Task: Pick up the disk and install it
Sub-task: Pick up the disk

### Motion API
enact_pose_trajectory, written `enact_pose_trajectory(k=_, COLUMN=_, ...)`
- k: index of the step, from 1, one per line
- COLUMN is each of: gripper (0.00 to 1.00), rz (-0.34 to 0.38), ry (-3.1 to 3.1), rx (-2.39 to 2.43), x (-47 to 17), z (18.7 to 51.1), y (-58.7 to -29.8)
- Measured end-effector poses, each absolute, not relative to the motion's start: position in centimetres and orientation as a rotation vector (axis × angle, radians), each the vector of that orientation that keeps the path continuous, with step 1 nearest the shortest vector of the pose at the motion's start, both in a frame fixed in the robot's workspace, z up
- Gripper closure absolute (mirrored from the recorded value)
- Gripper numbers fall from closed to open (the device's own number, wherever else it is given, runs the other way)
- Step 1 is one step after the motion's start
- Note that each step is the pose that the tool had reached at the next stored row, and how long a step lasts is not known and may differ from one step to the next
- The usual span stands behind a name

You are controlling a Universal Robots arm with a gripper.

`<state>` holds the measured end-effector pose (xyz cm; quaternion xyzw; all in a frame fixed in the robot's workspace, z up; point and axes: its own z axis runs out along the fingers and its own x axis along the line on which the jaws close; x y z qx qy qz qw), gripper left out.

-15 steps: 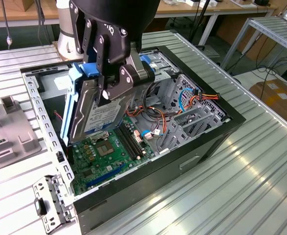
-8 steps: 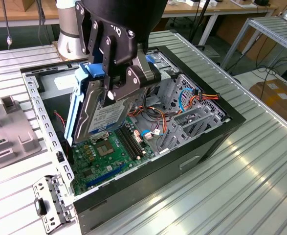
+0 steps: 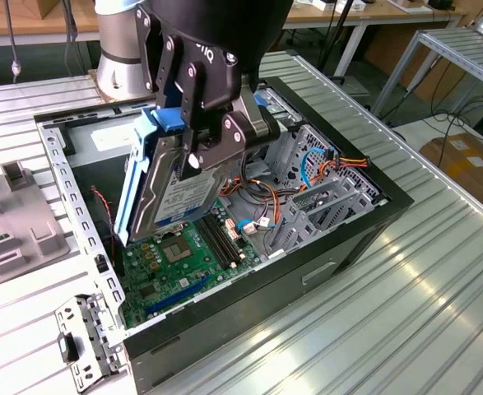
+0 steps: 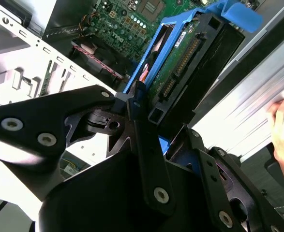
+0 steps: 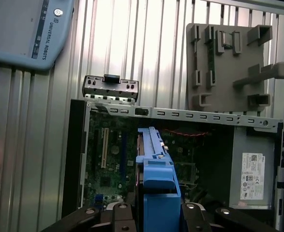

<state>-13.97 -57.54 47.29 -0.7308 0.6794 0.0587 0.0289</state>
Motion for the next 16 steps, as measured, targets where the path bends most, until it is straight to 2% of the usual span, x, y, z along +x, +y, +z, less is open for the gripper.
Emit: enact_pose_trajectory(k=16, gripper=0.64, rz=0.181, ry=2.096, rx=-2.255, x=-12.7, z=47.2, y=-58.2)
